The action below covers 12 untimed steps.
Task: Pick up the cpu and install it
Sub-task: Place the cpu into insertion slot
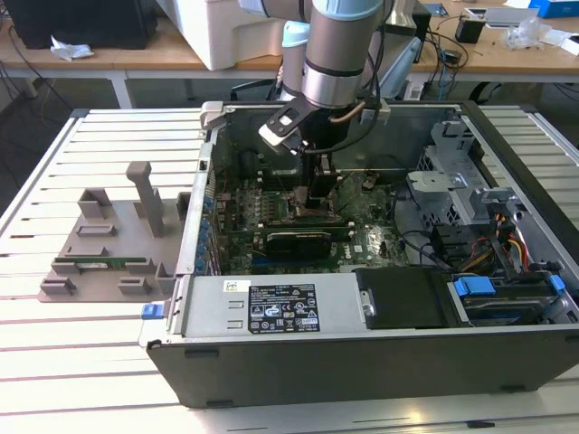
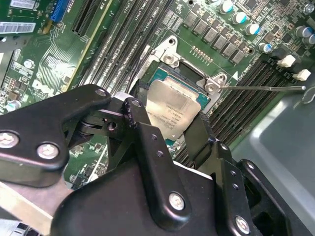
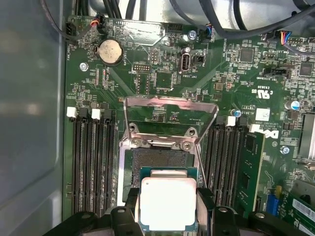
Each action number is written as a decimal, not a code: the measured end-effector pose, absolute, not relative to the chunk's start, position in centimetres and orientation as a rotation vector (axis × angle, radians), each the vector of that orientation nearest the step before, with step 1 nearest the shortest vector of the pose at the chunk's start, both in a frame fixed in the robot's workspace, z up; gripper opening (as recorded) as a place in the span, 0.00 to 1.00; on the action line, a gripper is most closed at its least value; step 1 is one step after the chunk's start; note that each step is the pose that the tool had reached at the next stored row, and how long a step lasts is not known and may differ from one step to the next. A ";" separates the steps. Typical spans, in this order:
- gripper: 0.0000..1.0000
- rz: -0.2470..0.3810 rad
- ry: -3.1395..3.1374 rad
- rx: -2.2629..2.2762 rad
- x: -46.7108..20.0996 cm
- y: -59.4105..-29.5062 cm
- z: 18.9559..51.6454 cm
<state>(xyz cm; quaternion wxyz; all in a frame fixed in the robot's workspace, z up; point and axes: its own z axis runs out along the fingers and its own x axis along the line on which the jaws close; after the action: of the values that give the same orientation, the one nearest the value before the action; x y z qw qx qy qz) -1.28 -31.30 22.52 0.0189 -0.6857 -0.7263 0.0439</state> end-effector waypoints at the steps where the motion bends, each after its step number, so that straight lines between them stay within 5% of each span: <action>1: 0.55 0.136 -2.255 -2.129 -1.3 -31.3 22.4; 12: 0.55 0.137 -2.254 -2.128 -1.3 -31.2 20.3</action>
<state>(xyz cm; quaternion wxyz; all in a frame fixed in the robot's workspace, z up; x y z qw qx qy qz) -1.27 -31.22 20.29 0.0193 -0.6858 -0.7262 0.0443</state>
